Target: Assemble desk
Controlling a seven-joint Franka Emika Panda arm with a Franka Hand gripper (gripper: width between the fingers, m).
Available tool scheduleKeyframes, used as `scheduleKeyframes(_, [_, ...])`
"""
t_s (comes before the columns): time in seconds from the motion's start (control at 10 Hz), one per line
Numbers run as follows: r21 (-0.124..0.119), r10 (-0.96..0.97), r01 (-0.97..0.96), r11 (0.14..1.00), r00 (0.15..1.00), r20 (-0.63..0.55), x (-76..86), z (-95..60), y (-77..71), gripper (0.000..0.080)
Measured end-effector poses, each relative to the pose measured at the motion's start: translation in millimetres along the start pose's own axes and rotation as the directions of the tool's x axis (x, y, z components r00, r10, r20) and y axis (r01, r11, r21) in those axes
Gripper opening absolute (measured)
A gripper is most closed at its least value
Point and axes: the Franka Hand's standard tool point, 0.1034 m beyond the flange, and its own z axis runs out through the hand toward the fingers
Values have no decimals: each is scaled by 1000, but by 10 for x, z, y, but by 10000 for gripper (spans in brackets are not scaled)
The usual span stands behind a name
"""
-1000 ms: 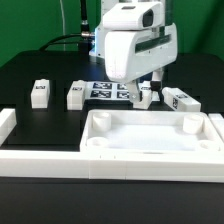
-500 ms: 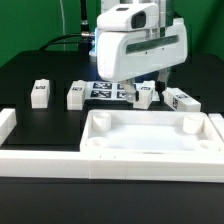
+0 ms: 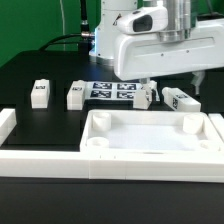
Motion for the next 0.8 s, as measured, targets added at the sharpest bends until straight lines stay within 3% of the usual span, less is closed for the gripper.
scheduleKeyframes(0.4, [4,0,0,1000,1000,27,-26,6,-21,649])
scheduleKeyframes(0.5, [5,17,-17,1000,999,50,-98,29,-135,649])
scheduleKeyframes(0.6, [4,-31,31,1000,989,147,-186,27,-280,649])
scheduleKeyframes(0.8, [15,-108,108,994,953,282,-173,10,-345,649])
